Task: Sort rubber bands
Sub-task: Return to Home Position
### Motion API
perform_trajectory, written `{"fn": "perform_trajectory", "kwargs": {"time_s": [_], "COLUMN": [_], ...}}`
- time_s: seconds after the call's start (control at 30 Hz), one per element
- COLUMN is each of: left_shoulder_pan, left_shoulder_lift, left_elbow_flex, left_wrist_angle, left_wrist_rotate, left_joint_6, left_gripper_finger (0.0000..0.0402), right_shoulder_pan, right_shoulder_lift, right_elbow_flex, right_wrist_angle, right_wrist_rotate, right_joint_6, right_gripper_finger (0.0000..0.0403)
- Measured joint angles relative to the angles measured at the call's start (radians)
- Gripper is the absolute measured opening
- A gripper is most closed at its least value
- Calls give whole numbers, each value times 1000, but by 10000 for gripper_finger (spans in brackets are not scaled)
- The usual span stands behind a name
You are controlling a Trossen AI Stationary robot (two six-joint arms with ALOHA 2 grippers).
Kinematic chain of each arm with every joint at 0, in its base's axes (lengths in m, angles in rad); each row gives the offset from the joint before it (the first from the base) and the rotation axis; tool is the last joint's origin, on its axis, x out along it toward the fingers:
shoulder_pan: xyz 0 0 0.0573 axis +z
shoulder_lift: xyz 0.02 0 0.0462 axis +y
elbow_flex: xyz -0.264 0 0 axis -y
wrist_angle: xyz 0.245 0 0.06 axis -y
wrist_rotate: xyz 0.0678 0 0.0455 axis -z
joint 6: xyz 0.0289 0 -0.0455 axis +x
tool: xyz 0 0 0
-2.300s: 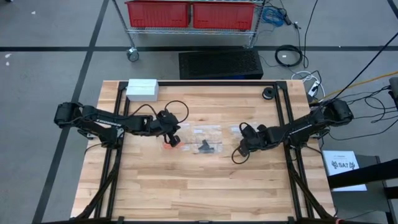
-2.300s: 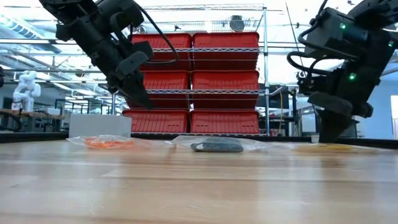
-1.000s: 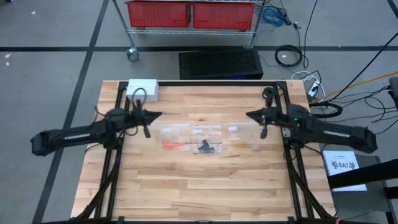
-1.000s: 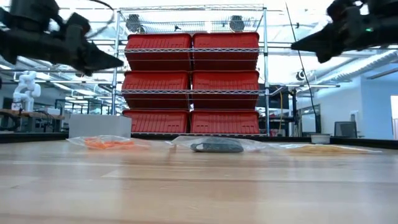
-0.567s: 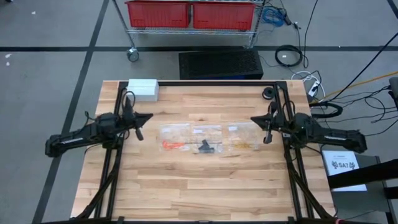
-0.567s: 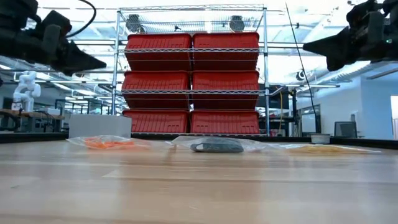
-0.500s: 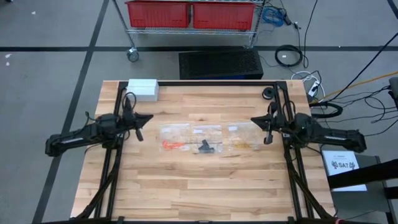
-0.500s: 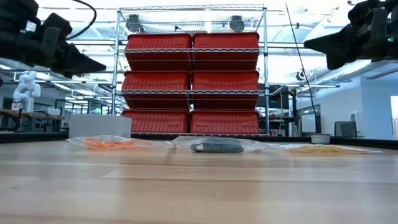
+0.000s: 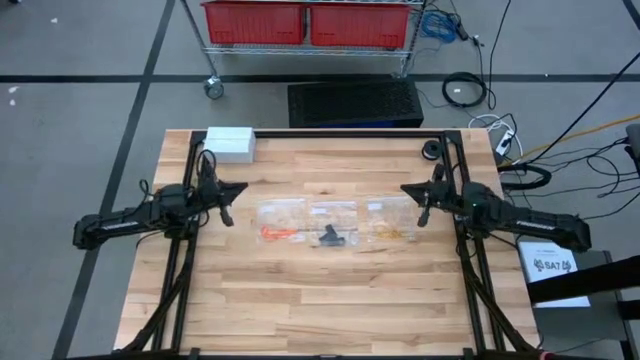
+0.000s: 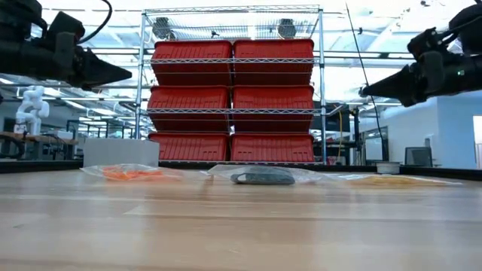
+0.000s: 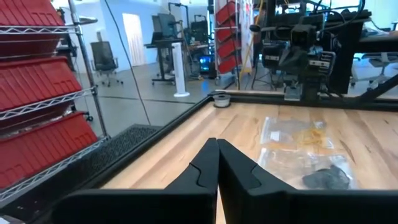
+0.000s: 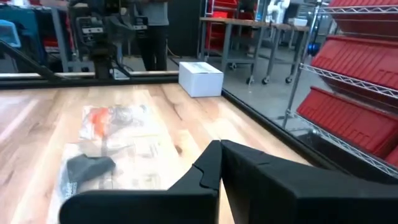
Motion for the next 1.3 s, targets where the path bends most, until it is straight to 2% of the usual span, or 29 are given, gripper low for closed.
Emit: {"fn": "perform_trajectory", "kwargs": {"time_s": [0.1,0.2,0.33,0.43,1.3], "left_shoulder_pan": [0,0,0,0,0], "left_shoulder_lift": [0,2,5,6,6], "left_elbow_flex": [0,0,0,0,0], "left_wrist_angle": [0,0,0,0,-1], "left_wrist_rotate": [-3,-3,-2,-1,2], "left_joint_6": [-13,-108,-158,-159,-160], "left_gripper_finger": [14,15,16,17,18], "right_shoulder_pan": [-6,-6,-6,-6,-6], "right_shoulder_lift": [0,0,0,1,1], "right_elbow_flex": [0,1,1,2,2], "right_wrist_angle": [1,2,2,2,2], "right_wrist_rotate": [8,15,16,16,16], "right_joint_6": [-25,-11,224,297,291], "right_gripper_finger": [0,0,0,0,0]}}
